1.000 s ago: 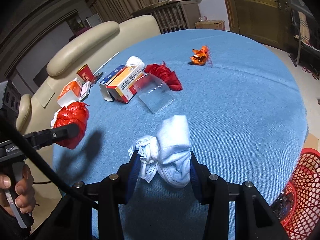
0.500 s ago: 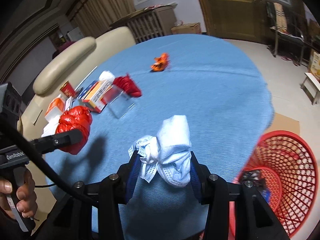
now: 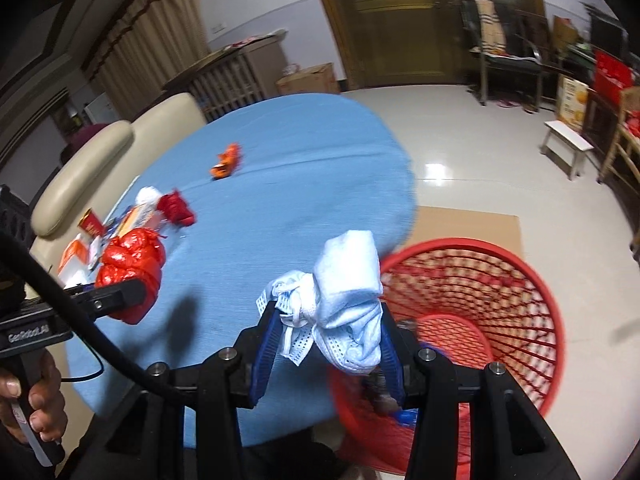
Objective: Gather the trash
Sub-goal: 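Carry both items over the red wastebasket and open both tools to drop them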
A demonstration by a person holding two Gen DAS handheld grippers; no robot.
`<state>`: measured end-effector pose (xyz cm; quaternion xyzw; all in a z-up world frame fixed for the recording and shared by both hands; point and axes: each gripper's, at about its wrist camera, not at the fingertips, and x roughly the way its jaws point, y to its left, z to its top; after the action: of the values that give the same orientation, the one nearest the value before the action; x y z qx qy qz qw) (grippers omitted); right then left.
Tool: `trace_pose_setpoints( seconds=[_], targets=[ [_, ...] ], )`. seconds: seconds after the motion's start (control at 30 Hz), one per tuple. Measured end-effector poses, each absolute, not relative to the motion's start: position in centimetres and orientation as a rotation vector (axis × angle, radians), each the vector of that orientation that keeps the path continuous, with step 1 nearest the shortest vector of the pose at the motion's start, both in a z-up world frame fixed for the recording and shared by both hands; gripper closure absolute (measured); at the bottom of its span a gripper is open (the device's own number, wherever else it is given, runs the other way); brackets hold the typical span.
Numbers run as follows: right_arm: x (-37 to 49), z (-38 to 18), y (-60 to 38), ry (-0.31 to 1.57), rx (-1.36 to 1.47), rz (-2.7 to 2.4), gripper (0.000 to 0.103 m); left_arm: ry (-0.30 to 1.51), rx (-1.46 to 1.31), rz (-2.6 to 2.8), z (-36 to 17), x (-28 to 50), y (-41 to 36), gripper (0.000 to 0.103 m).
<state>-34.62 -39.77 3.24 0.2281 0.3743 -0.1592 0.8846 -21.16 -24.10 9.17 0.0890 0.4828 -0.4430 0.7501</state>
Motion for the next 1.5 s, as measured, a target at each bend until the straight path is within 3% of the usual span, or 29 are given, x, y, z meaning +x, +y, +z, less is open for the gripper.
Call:
trace_pose_setpoints(
  seconds=[0.9, 1.0, 1.07, 1.13, 1.5],
  targets=[
    [-42.6, -3.7, -48.5, 0.879, 0.652, -0.487, 0.054, 1.067, 0.4, -1.184, 8.2, -28.6, -35.6, 0.053],
    [-42.4, -4.1, -48.5, 0.897, 0.66, -0.478, 0.051, 1.071, 0.404, -1.187, 8.1, -28.8, -36.0, 0.053],
    [-42.4, -4.5, -48.6, 0.918, 0.678, -0.466, 0.04, 1.073, 0.403, -1.187, 8.1, -29.0, -36.4, 0.053],
    [-42.6, -4.7, -48.6, 0.919, 0.68, -0.475, 0.035, 1.077, 0.401, -1.186, 8.0, -29.0, -36.7, 0.053],
    [-45.0, -2.2, -50.9, 0.807, 0.737, -0.55, 0.035, 1.106, 0.398, -1.226, 7.1, -29.4, -39.1, 0.051]
  ],
)
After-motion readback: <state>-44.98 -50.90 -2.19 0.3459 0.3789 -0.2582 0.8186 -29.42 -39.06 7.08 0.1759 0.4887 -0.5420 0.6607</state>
